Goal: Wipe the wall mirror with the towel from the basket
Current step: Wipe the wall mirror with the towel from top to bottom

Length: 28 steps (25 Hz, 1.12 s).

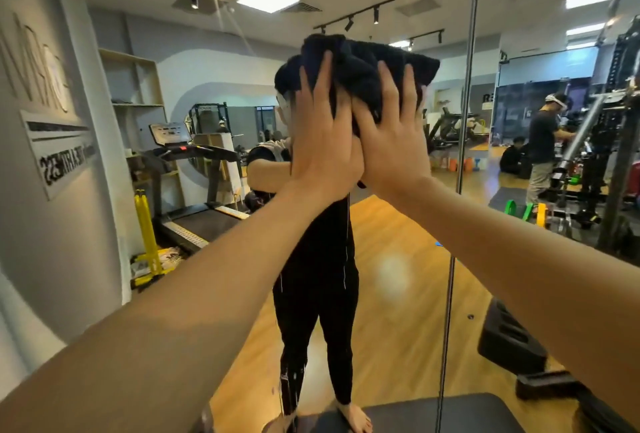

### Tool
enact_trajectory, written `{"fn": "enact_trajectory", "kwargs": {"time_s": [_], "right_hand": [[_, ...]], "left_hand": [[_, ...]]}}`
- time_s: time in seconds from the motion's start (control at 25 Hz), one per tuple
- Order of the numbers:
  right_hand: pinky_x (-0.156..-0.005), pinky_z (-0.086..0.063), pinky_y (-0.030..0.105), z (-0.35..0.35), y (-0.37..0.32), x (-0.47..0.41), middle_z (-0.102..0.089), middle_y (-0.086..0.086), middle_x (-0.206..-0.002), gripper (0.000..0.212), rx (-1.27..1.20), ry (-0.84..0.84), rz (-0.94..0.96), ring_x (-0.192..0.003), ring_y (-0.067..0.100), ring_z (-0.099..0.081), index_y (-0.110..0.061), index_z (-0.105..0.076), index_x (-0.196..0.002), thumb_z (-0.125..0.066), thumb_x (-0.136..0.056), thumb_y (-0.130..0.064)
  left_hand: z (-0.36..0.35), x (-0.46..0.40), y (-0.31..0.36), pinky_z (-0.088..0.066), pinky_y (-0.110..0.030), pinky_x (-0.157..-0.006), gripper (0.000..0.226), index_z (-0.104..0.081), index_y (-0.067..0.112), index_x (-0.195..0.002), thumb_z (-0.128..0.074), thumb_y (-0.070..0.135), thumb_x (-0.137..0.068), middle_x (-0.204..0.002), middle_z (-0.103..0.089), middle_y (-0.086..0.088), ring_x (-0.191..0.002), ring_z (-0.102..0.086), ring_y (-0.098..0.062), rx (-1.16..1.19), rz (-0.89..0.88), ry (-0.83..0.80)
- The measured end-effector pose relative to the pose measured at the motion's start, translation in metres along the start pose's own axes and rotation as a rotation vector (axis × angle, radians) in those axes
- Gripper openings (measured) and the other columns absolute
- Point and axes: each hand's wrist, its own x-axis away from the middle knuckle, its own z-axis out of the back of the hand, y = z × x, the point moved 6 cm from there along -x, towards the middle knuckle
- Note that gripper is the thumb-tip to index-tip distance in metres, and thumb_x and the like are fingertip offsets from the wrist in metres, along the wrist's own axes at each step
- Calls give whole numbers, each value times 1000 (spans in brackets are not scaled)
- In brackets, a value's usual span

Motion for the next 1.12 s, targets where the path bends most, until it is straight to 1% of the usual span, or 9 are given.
{"fn": "enact_trajectory", "kwargs": {"time_s": [0.16,0.28,0.4,0.48,0.56,0.68,0.84,1.0,1.12], "right_hand": [[-121,-14,68,-28,-93,27,-20,19,-168,59,-126,6,119,-153,52,-9,-26,-34,-159,-48,-103,-37],[-120,-19,68,-46,-113,99,-24,19,-166,52,-210,-13,220,-153,50,-12,-23,-40,-156,-48,-105,-28],[-120,-24,67,-54,-76,175,-27,18,-165,50,-198,-96,270,-153,49,-17,-24,-43,-154,-49,-105,-24],[-120,-27,64,-50,-33,211,-28,18,-165,47,-130,-164,286,-152,49,-18,-25,-43,-153,-47,-106,-26],[-120,-30,63,-40,11,223,-29,19,-164,46,-66,-197,304,-152,49,-20,-25,-45,-151,-48,-105,-24],[-121,-27,63,-26,69,202,-29,21,-163,48,12,-193,294,-152,50,-19,-22,-50,-148,-54,-101,-20],[-122,-26,62,-11,110,181,-23,21,-165,55,23,-165,187,-153,50,-12,-18,-46,-153,-58,-100,-25],[-118,-27,66,-22,103,205,-18,22,-166,60,-30,-150,91,-153,52,-7,-18,-43,-155,-63,-99,-29],[-118,-25,69,-35,97,241,-14,22,-166,54,-78,-153,35,-152,55,-5,-17,-45,-154,-51,-103,-36]], "left_hand": [[49,67,-73,-31,-54,-121,65,-19,8,-160,-44,22,-102,-165,-15,-21,-155,-14,-40,-116,79,-48],[42,149,-73,-32,-63,-118,65,-20,4,-157,-46,21,-99,-159,-22,-25,-149,-22,-47,-228,100,-109],[-16,210,-33,-23,-74,-117,61,-16,1,-159,-27,24,-104,-154,-32,-32,-147,-19,-56,-347,-1,-275],[-67,236,-10,-9,-74,-119,63,-8,4,-162,-10,34,-107,-161,-22,-34,-150,-5,-60,-388,32,-461],[-106,239,12,1,-71,-121,66,-3,5,-162,-7,40,-106,-166,-8,-32,-149,11,-60,-372,113,-534],[-128,196,55,-7,-68,-123,71,-19,0,-160,-34,38,-101,-164,-10,-33,-150,9,-59,-210,115,-364],[-137,150,80,-5,-62,-126,74,-17,1,-160,-41,35,-98,-165,-11,-27,-151,8,-56,-179,9,-237],[-141,168,75,-6,-57,-128,73,-17,6,-161,-45,33,-98,-167,-6,-21,-154,8,-48,-205,-97,-222],[-146,196,72,-8,-57,-128,70,-24,8,-161,-44,33,-98,-168,-2,-18,-155,8,-46,-237,-155,-285]]}}
